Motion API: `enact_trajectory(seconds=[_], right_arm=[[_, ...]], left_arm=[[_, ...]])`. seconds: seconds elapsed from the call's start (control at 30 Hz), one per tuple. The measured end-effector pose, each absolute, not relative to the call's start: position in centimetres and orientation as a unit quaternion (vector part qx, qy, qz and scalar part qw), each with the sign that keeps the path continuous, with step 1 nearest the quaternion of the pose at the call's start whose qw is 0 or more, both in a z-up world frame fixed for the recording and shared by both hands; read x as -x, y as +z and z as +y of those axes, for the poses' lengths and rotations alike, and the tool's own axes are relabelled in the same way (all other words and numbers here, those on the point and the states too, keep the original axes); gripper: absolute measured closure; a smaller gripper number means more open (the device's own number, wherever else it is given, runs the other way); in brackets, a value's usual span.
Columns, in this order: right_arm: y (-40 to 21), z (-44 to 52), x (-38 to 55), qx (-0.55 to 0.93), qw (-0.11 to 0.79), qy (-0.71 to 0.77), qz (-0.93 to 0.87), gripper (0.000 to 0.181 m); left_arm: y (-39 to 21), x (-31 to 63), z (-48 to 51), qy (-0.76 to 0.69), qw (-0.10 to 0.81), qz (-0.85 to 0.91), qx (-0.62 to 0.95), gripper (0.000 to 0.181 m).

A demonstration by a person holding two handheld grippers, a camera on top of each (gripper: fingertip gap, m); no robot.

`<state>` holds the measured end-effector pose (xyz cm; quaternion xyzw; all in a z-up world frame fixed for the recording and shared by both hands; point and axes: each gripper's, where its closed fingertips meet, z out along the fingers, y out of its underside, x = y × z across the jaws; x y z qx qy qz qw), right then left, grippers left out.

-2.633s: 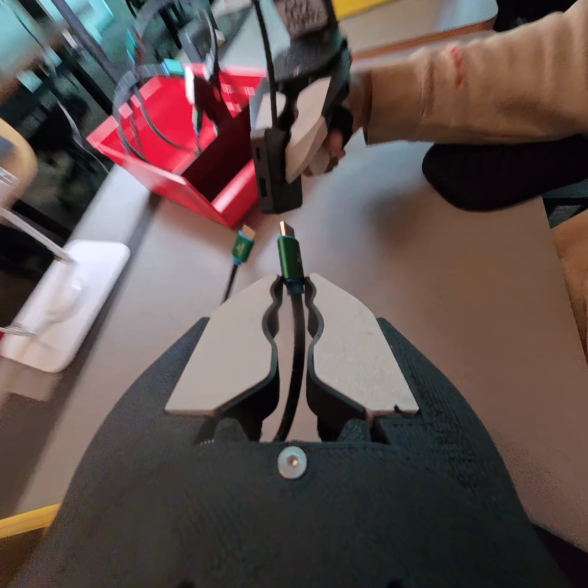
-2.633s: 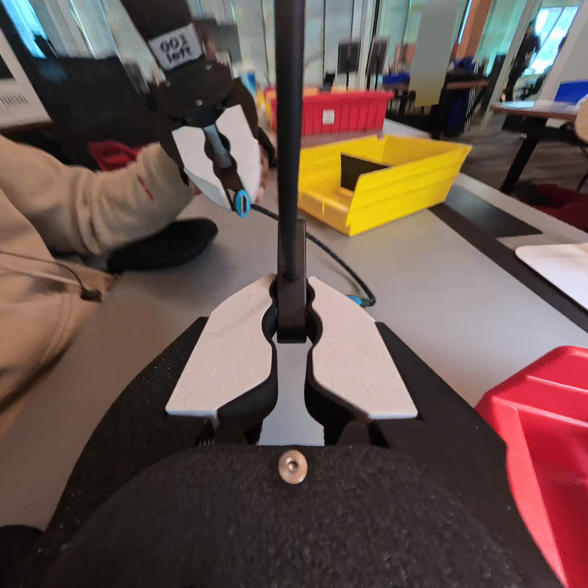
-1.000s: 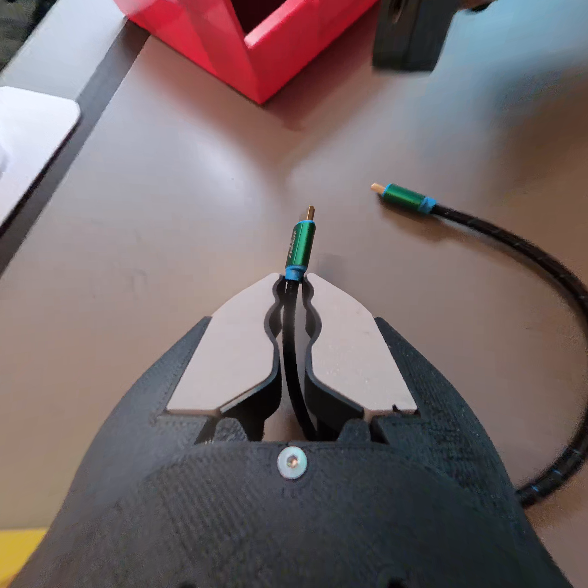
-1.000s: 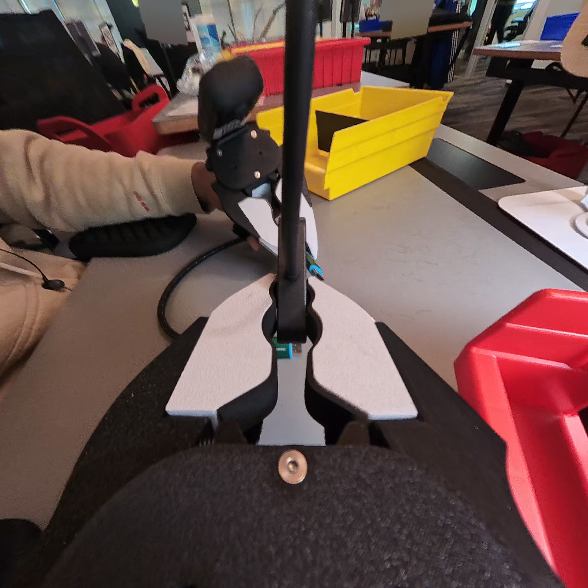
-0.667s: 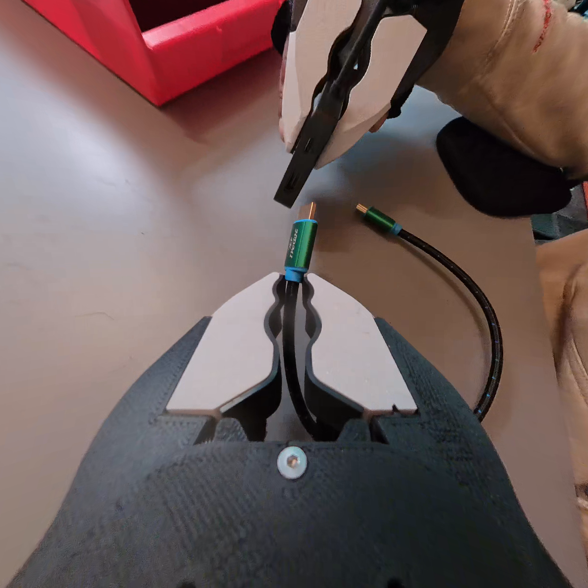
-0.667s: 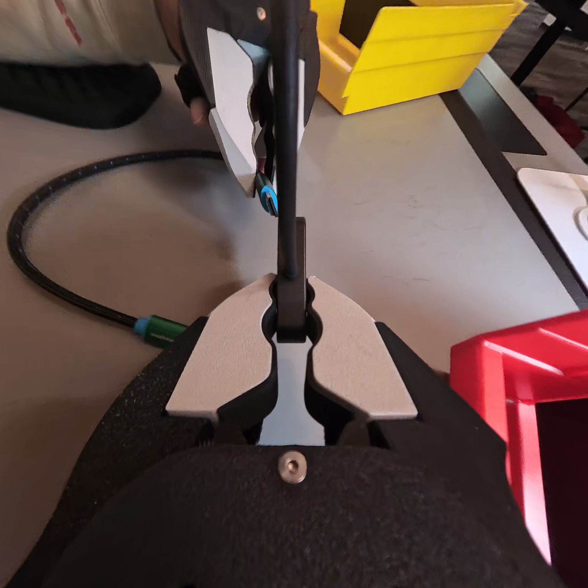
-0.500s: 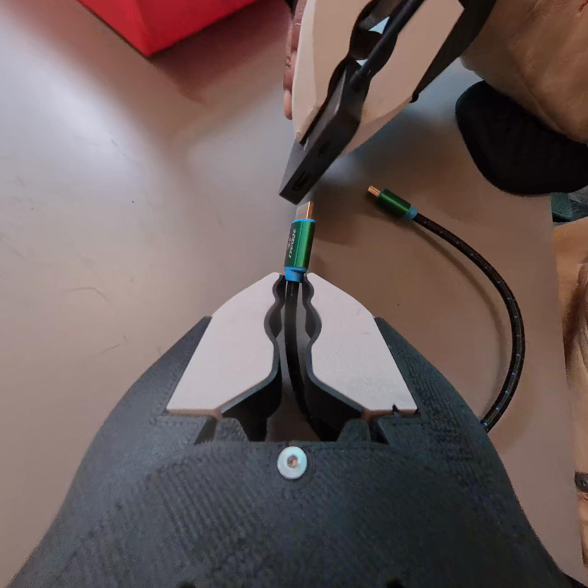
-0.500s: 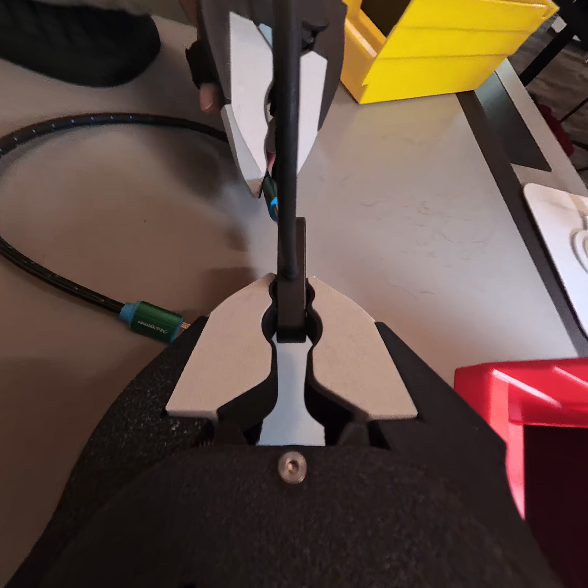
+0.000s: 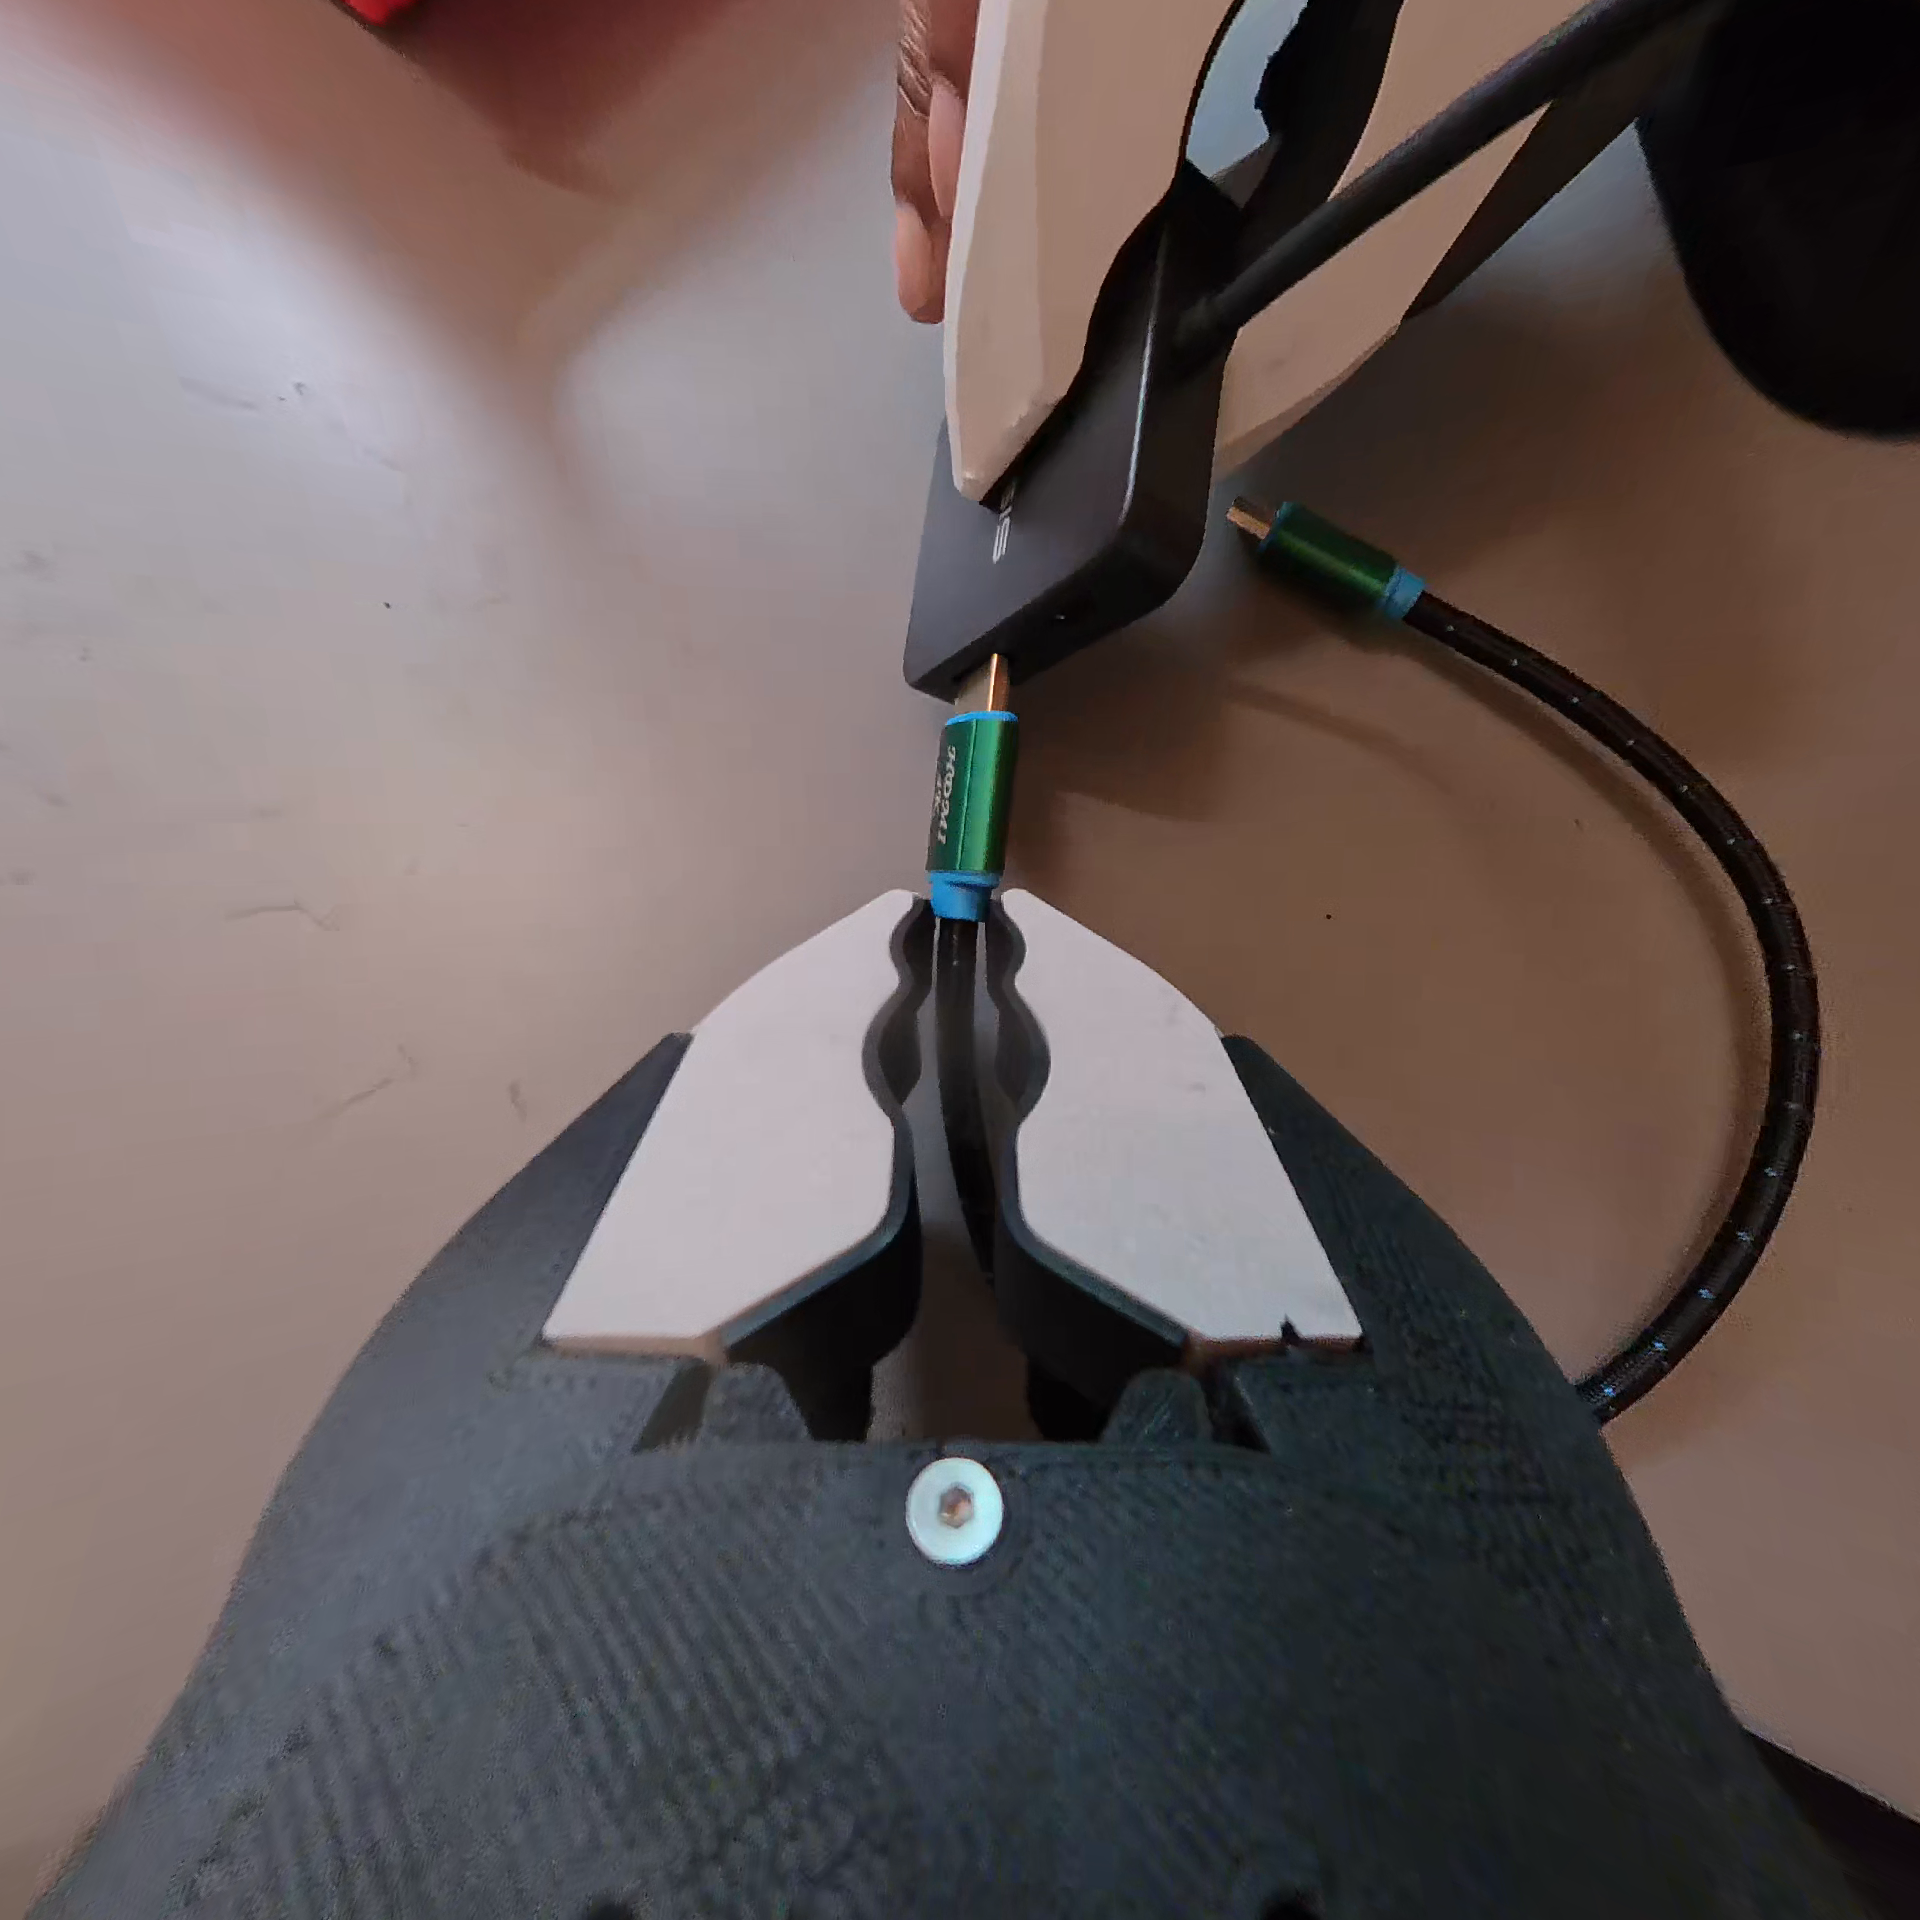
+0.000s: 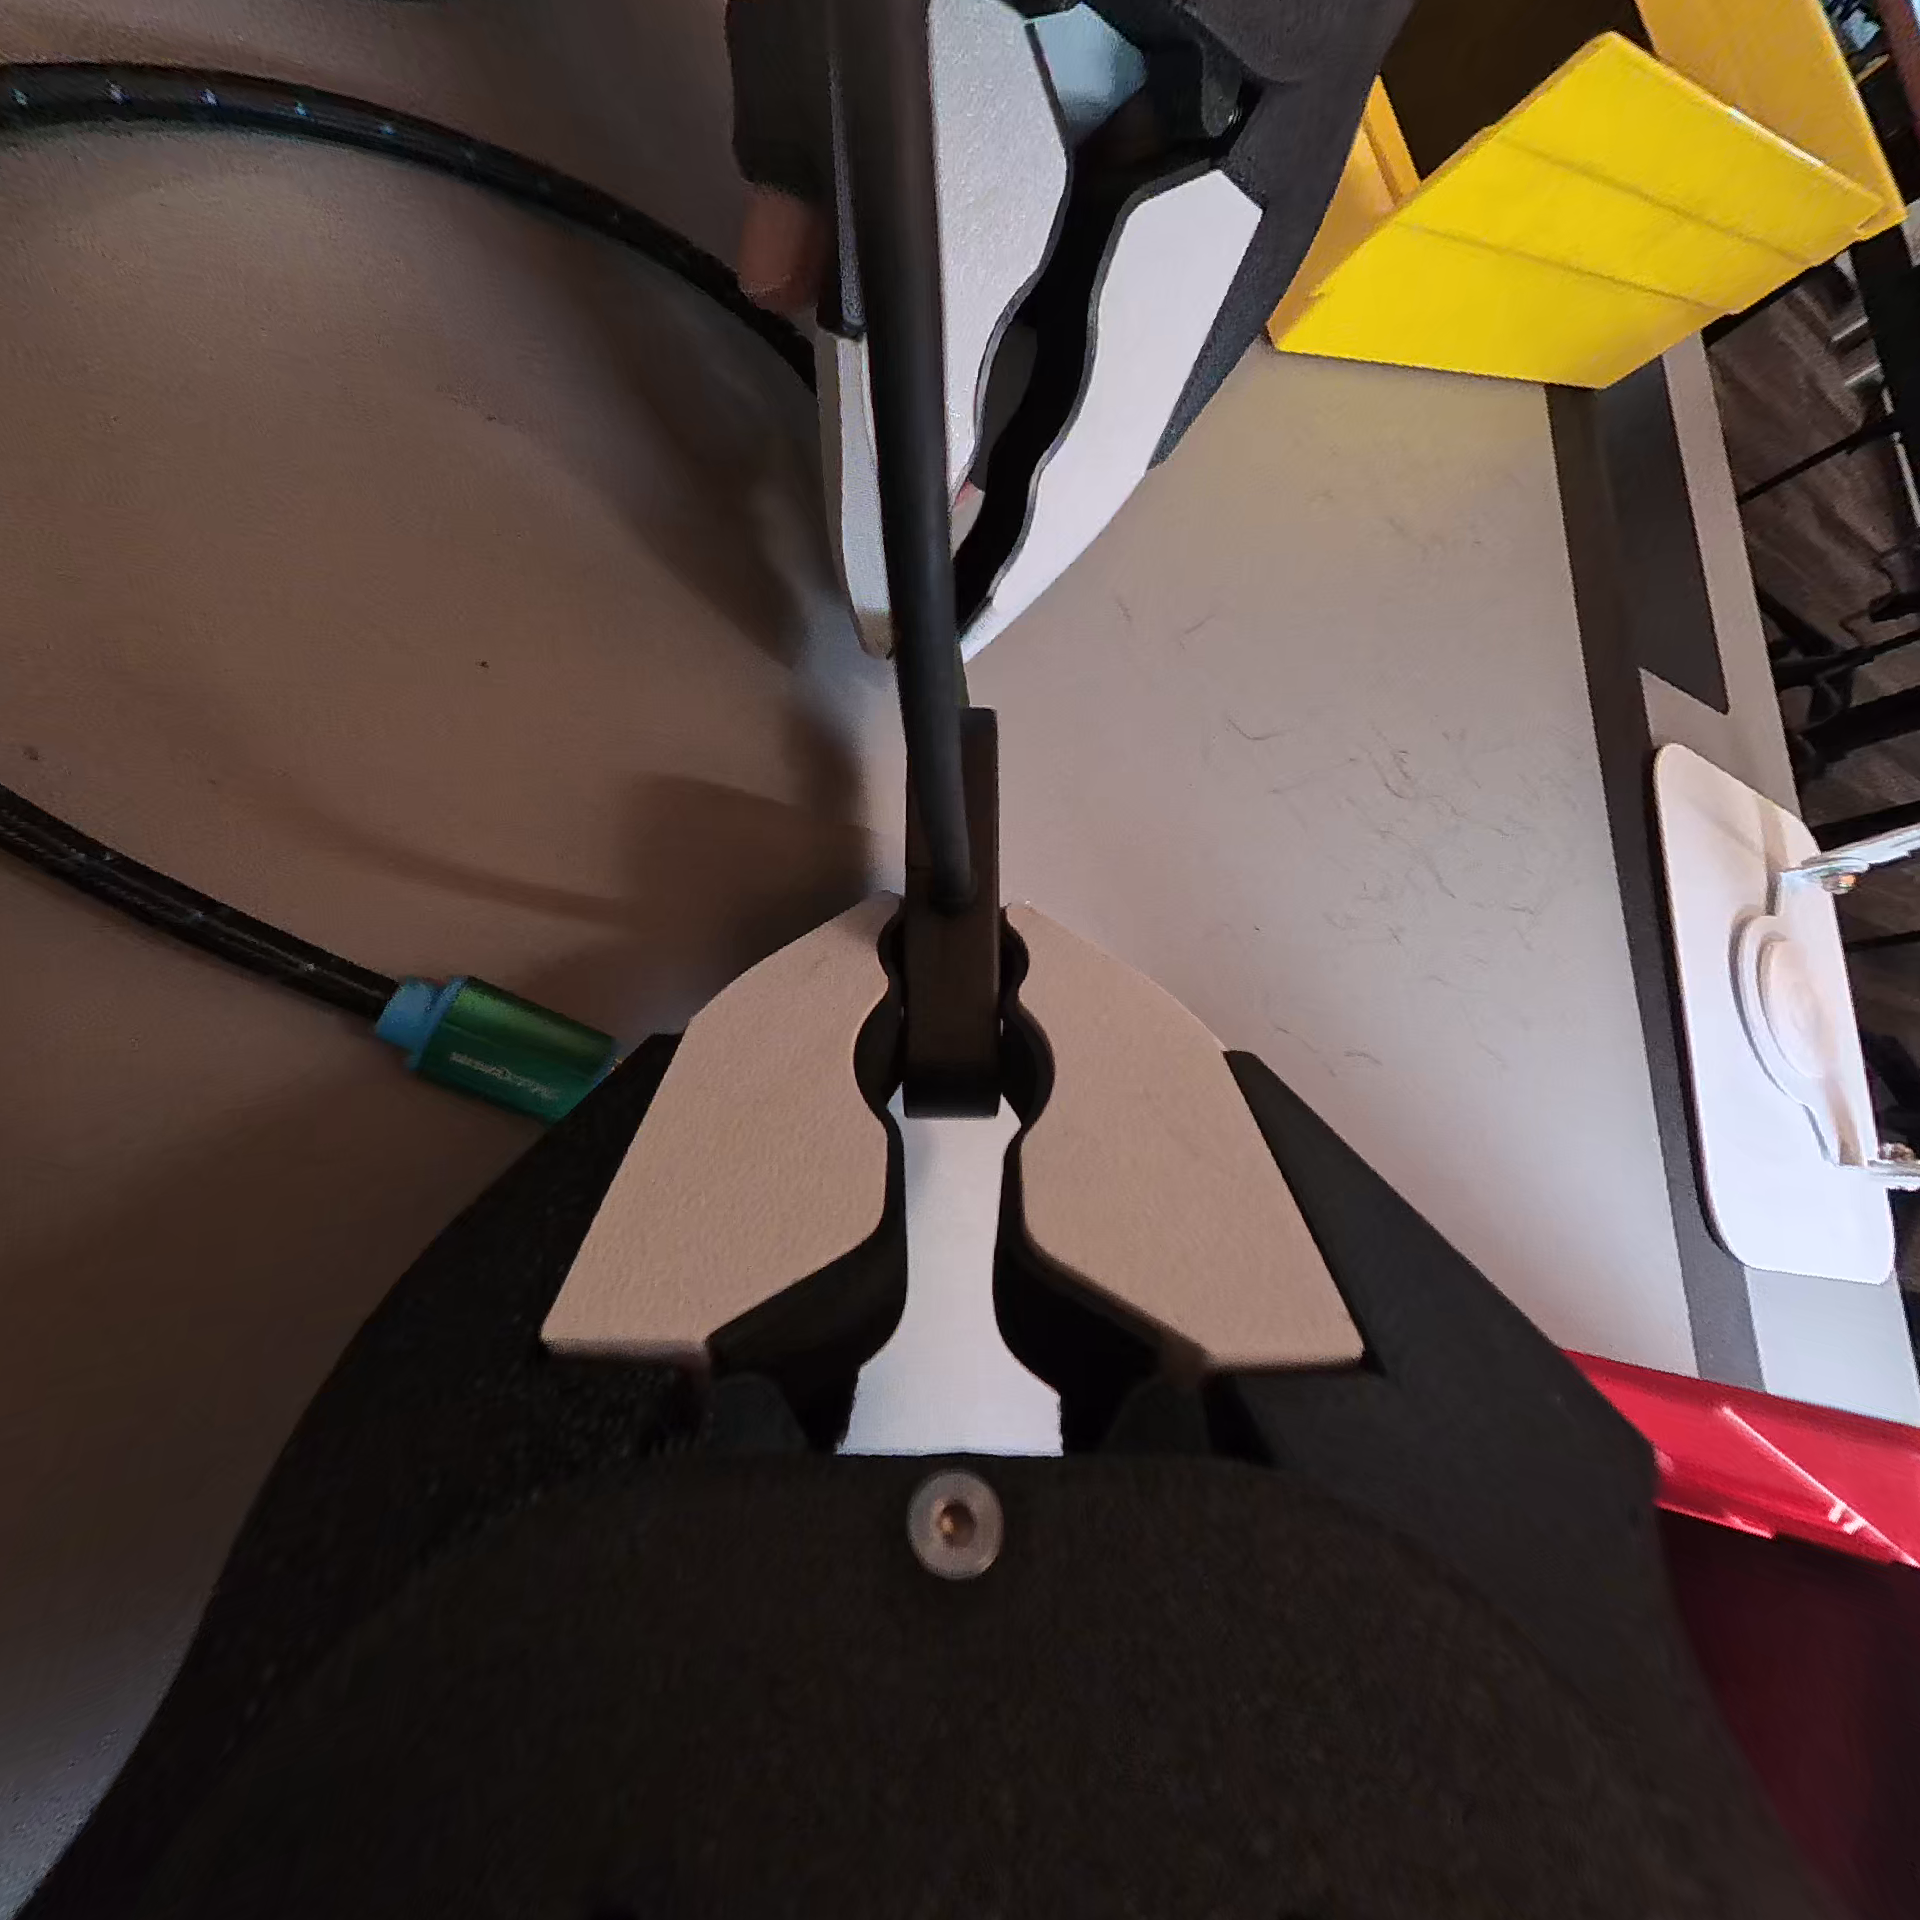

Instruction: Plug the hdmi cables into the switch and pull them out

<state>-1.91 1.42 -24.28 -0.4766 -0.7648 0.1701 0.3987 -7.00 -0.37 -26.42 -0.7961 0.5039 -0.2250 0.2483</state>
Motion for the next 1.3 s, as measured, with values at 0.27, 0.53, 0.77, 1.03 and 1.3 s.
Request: enact_trajectory(seconds=[0.27, 0.53, 0.77, 1.03, 1.3], right_arm=[[-24.3, 0.8, 1.9, 0.472, 0.388, 0.167, -0.774, 0.168], [-22.3, 0.2, 2.0, 0.479, 0.399, 0.278, -0.730, 0.168], [-20.0, -0.3, 2.1, 0.493, 0.394, 0.398, -0.666, 0.167], [-16.3, -0.3, 2.3, 0.469, 0.417, 0.526, -0.574, 0.168], [-12.8, -0.2, 2.2, 0.437, 0.442, 0.604, -0.499, 0.168]], left_arm=[[-25.9, 6.7, -0.5, -0.175, 0.271, 0.540, 0.777, 0.171], [-23.1, 6.3, -0.9, -0.284, 0.323, 0.520, 0.738, 0.171], [-21.6, 5.5, -1.1, -0.348, 0.343, 0.494, 0.719, 0.171], [-18.6, 5.2, -1.2, -0.418, 0.379, 0.453, 0.690, 0.171], [-16.2, 4.7, -1.1, -0.486, 0.405, 0.409, 0.657, 0.172]])
